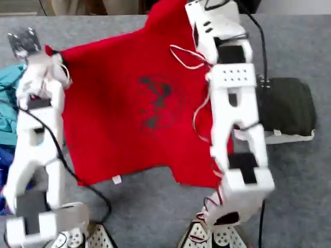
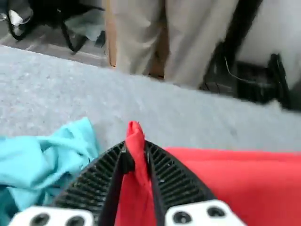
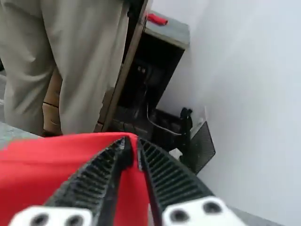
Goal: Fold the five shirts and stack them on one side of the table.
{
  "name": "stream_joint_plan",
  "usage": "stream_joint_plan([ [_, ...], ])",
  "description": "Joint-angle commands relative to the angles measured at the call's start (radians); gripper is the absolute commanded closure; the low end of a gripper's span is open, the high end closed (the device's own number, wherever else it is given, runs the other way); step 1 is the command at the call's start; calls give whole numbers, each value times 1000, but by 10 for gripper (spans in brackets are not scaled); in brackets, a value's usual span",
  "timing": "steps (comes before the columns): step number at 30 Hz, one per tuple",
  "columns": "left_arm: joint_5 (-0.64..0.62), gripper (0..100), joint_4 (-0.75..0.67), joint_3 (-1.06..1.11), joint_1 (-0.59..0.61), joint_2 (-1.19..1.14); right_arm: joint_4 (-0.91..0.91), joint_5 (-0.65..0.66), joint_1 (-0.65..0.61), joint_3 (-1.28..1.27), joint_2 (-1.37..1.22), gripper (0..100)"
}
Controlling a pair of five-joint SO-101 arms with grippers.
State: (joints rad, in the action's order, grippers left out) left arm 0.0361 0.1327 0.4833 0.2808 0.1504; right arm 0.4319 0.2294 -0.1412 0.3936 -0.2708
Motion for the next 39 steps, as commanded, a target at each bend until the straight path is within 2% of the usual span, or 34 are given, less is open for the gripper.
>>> stream_joint_plan([
  [1, -34, 981, 89, -361, 38, -147, -35, 6, -2, 275, -125, 997],
  [5, -31, 981, 348, -644, 2, -274, 141, 6, -8, 553, -285, 997],
  [8, -29, 981, 535, -738, -25, -332, 322, 6, 1, 739, -384, 997],
  [14, -15, 981, 842, -766, -29, -341, 703, 17, 45, 1053, -506, 995],
  [18, 110, 981, 1046, -766, -31, -340, 1083, 144, 36, 1218, -541, 995],
  [21, 153, 981, 1146, -756, -29, -340, 1333, 198, 31, 1277, -549, 996],
  [24, 160, 981, 1232, -740, -26, -340, 1356, 189, 74, 1227, -513, 996],
  [27, 189, 981, 1263, -683, -31, -315, 1358, 192, 105, 1148, -453, 996],
  [30, 244, 982, 1206, -526, -31, -216, 1358, 232, 105, 995, -340, 996],
  [36, 250, 982, 1000, -123, -37, 58, 1347, 242, 25, 455, -41, 996],
  [39, 250, 982, 974, 5, -35, 130, 1255, 235, 24, 182, 81, 996],
])
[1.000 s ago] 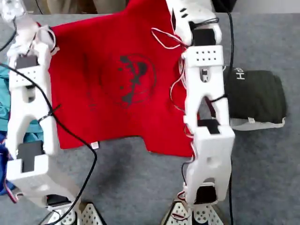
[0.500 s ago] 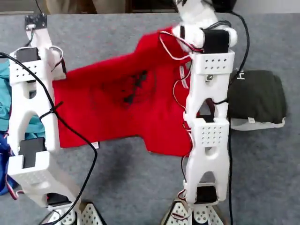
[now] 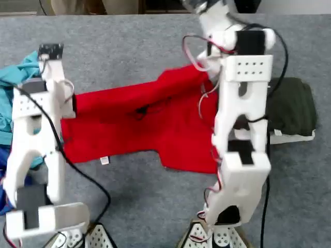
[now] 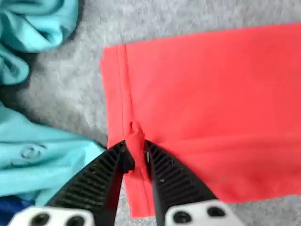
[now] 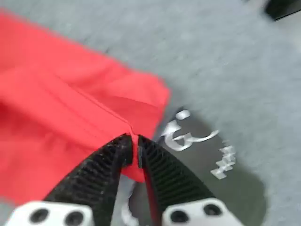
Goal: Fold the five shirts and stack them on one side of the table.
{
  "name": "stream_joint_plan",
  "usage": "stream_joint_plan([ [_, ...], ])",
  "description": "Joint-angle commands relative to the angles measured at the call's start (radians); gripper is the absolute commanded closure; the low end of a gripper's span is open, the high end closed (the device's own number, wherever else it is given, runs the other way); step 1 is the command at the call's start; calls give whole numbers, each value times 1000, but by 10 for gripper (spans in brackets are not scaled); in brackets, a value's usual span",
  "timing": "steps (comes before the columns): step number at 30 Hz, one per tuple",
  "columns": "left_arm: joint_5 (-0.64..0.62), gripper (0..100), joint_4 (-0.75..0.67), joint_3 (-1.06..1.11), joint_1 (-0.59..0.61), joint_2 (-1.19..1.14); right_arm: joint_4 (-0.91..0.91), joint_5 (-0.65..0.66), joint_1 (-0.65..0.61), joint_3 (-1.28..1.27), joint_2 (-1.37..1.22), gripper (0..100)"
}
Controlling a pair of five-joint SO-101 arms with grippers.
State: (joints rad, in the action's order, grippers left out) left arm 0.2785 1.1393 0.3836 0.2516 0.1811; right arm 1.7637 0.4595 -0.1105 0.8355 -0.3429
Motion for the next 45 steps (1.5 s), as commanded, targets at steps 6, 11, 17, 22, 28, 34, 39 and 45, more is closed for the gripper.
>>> stream_joint_plan([
  [6, 8, 982, -84, 201, -3, 79, -347, 8, 19, -771, 383, 996],
  [11, 8, 981, -75, 259, -8, 38, -483, 9, 16, -1087, 558, 997],
  [17, 3, 981, -164, 325, -6, 1, -583, 9, 28, -1294, 647, 996],
  [22, 6, 981, -161, 333, -6, -7, -585, 9, 33, -1319, 645, 996],
  [28, 28, 928, -87, 325, -34, 2, -586, 9, 33, -1319, 645, 970],
  [34, 98, 793, 38, 247, -43, 4, -517, 12, 35, -1282, 680, 768],
  [39, 100, 791, 295, -12, 31, 2, -445, 34, 19, -1188, 750, 776],
  [45, 95, 799, 410, -239, 46, -5, -552, -44, -96, -1148, 631, 983],
])
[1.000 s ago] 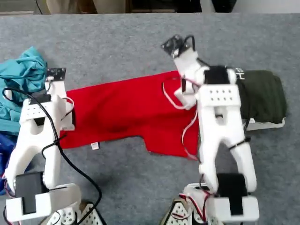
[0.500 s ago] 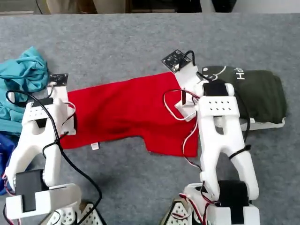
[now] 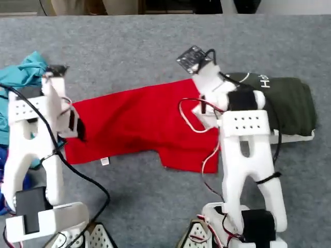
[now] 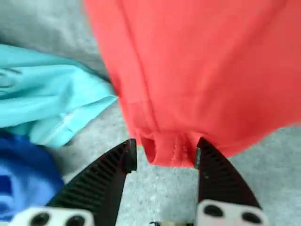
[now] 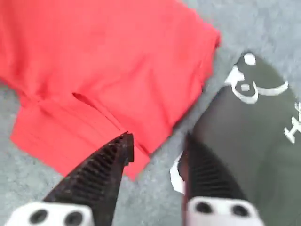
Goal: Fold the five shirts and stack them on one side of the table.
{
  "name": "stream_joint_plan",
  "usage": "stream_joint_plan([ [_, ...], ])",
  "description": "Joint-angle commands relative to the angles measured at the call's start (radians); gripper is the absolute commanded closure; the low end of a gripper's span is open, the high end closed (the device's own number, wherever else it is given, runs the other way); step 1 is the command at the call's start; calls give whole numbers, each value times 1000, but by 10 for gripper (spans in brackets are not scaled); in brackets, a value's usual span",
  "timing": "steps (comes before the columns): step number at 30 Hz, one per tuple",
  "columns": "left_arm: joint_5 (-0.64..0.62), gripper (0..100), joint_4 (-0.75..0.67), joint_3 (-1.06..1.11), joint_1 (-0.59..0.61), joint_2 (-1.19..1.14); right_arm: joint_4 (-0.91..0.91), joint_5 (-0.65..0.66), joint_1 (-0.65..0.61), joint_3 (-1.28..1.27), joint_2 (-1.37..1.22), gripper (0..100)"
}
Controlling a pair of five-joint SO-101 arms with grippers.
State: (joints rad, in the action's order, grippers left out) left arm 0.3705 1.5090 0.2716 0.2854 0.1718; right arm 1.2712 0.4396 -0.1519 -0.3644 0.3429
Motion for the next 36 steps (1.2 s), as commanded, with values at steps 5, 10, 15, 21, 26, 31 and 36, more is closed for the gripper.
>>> stream_joint_plan([
  [5, -28, 971, 35, -169, 8, 2, -95, -87, -125, 147, -320, 975],
  [10, -80, 942, -25, -146, 5, -31, 3, -104, -143, 318, -555, 978],
  [15, -295, 957, -288, -98, 5, -203, 81, -97, -196, 378, -639, 979],
  [21, -373, 981, -433, -206, 14, -530, 89, -74, -225, 282, -631, 979],
  [26, -373, 981, -422, -373, 61, -680, 106, -74, -266, 136, -549, 979],
  [31, -368, 981, -402, -493, 78, -719, 106, -74, -331, -4, -380, 979],
  [36, -365, 981, -400, -571, 77, -776, 106, -31, -334, -50, -298, 979],
])
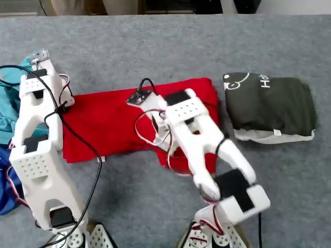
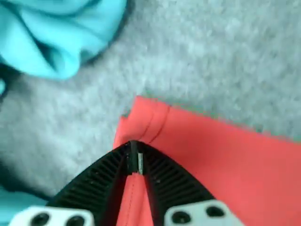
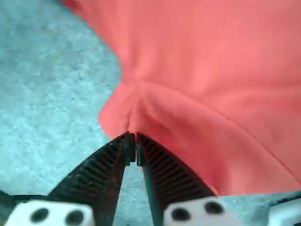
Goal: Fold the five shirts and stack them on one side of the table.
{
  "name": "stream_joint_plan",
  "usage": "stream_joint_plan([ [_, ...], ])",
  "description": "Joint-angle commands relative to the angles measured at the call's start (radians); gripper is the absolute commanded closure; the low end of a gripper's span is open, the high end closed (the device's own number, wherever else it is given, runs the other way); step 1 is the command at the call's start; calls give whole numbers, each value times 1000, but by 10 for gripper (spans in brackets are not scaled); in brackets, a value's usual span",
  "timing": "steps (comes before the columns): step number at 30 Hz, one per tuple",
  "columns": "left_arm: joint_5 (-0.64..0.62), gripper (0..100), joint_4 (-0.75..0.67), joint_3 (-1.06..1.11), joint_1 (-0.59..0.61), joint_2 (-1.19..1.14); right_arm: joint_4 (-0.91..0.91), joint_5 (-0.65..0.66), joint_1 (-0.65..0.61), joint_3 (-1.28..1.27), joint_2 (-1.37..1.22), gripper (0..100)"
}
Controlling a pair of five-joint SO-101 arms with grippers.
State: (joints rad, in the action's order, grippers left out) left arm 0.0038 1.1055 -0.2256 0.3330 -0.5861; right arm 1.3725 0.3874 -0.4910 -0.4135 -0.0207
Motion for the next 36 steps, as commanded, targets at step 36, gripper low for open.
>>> stream_joint_plan([
  [36, 95, 978, 354, -362, 38, 13, 147, 164, 303, 503, -24, 979],
])
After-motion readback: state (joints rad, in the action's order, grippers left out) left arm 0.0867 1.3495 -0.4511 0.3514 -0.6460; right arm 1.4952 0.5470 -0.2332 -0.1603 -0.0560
